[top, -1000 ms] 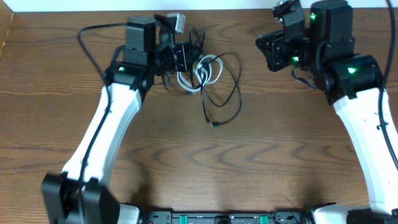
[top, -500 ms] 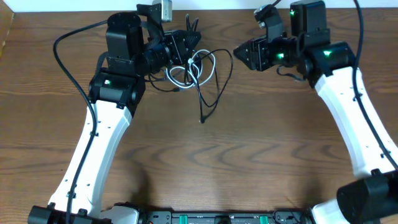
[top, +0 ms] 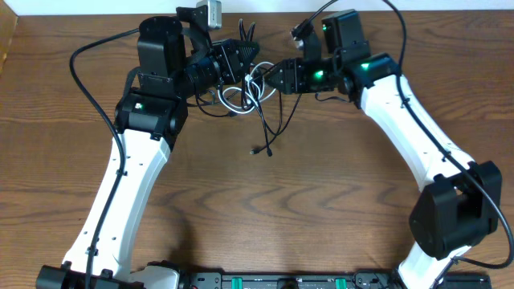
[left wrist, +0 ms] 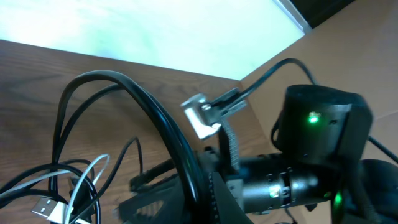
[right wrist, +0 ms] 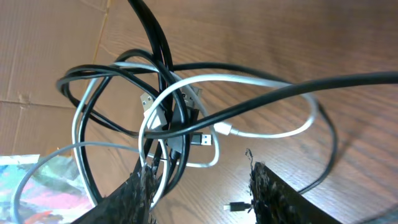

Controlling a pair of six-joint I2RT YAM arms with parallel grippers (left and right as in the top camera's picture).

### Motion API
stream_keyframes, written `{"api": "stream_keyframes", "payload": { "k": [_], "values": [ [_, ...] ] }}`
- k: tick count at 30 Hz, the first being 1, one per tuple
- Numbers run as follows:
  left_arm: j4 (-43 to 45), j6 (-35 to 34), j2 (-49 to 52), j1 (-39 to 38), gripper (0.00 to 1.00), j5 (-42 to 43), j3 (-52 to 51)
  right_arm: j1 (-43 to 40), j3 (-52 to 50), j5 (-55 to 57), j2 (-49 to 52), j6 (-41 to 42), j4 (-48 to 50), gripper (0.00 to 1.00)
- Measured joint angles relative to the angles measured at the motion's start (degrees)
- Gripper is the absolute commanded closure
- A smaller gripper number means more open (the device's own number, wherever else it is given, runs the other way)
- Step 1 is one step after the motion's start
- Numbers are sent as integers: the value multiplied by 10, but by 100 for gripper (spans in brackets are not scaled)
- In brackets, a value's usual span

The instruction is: Untangle cables

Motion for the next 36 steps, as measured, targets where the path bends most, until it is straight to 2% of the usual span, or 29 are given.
{"api": "stream_keyframes", "payload": {
  "k": [6,12,14,16,17,24,27,30,31,33,36],
  "values": [
    [0,0,0,0,92,0,0,24,0,2,14,27,12,53],
    [-2,0,0,0,92,0,0,44,0,26,28,50,26,65],
    [-2,0,0,0,92,0,0,51,0,34,37,59,35,74],
    [-2,0,0,0,92,0,0,55,0,40,50,65,49,88],
    [-2,0,0,0,92,0,0,58,0,44,59,67,57,98],
    [-21,0,0,0,92,-11,0,57,0,55,68,54,54,99],
    [-103,5,-1,0,92,-90,1,40,0,61,65,14,2,99],
    [-198,5,3,0,92,-220,1,5,0,75,38,-38,-57,99],
    [-212,5,5,0,93,-240,1,-5,0,78,24,-54,-68,99],
    [-255,5,20,-1,92,-309,1,-26,0,86,-23,-91,-89,99],
    [-285,5,54,-2,92,-356,1,-36,0,84,-109,-162,-118,99]
  ]
}}
